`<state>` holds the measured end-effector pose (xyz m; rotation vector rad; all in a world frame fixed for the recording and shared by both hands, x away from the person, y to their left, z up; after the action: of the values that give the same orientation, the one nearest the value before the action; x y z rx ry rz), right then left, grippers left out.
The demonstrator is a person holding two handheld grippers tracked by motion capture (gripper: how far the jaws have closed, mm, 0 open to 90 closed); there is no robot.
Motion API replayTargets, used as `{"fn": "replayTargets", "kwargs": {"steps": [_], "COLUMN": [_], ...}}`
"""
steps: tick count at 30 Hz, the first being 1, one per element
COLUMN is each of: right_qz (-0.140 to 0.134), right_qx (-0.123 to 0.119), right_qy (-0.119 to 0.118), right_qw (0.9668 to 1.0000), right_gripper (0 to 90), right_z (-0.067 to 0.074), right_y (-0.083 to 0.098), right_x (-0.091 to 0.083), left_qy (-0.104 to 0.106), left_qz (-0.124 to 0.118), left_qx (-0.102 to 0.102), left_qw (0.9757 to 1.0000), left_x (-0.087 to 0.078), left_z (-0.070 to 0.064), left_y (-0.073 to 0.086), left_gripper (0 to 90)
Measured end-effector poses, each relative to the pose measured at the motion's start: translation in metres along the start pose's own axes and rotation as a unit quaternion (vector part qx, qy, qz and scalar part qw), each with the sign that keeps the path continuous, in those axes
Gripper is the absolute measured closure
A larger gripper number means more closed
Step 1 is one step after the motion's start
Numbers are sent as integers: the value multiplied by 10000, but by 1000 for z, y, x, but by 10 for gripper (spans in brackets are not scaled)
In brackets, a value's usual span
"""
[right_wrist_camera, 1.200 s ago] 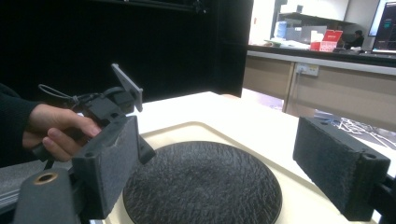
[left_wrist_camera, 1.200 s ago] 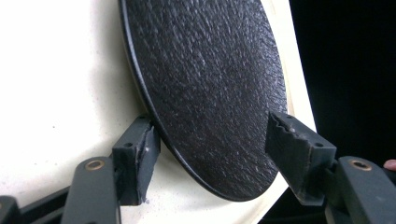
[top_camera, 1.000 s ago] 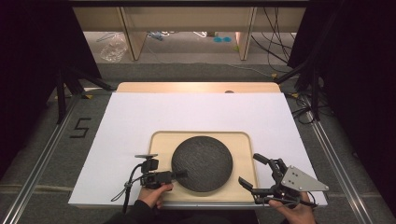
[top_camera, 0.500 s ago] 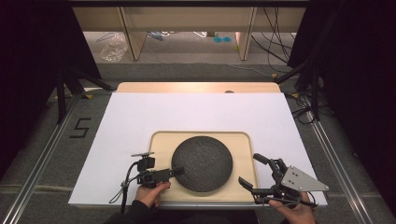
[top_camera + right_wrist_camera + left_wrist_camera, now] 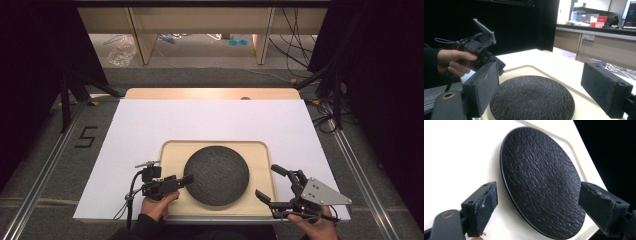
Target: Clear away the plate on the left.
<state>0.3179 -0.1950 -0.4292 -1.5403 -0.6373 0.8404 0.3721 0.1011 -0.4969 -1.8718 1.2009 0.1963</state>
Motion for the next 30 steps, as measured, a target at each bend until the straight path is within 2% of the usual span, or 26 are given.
{"fn": "replayTargets", "kwargs": {"steps": [1, 2, 3, 7, 11, 14, 19, 22, 25, 27, 30], "right_qz": [22, -39, 33, -59, -49, -57, -53, -55, -39, -49, -48], "right_qx": [18, -70, 38, -61, -60, -62, -48, -57, -53, -51, -50], "right_qy": [23, 63, -1, 63, 63, 66, 63, 67, 59, 65, 67], "right_qw": [10000, 9999, 10000, 9999, 9999, 9999, 10000, 9999, 10000, 10000, 10000], "right_gripper": [159, 159, 159, 159, 159, 159, 159, 159, 159, 159, 159], "right_z": [0, -2, 1, -2, -2, -2, -2, -2, -2, -2, -2], "right_y": [0, 0, 1, -1, 0, -1, 0, 0, 0, 0, 0], "right_x": [0, 0, 0, 0, 0, 0, 0, 0, 0, 0, 0], "left_qy": [-54, -109, -149, -305, -513, -531, -527, -446, -508, -535, -499], "left_qz": [-76, -119, -170, -312, -475, -677, -936, -1113, -1190, -1205, -1239], "left_qx": [89, 209, 296, 736, 1249, 1523, 1801, 1945, 2119, 2186, 2217], "left_qw": [9999, 9997, 9993, 9963, 9897, 9846, 9778, 9736, 9687, 9669, 9659], "left_x": [-1, -2, -3, -8, -13, -18, -26, -32, -37, -40, -44], "left_z": [-1, -2, -4, -9, -15, -20, -23, -25, -26, -25, -24], "left_y": [-2, -3, -4, -6, -8, -10, -12, -13, -13, -13, -12], "left_gripper": [155, 155, 155, 155, 155, 155, 155, 155, 155, 154, 155]}}
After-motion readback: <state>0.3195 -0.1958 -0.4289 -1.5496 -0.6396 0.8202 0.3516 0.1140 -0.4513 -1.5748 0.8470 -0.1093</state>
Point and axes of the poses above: each handheld gripper's, and its own axes: x roughly forward along the jaws, y roughly out of its underside, z roughly to its left, the point moved 7 cm from there along x, roughly forward along the jaws, and after that the axes turned 3 degrees about z, right-handed, at the moved point
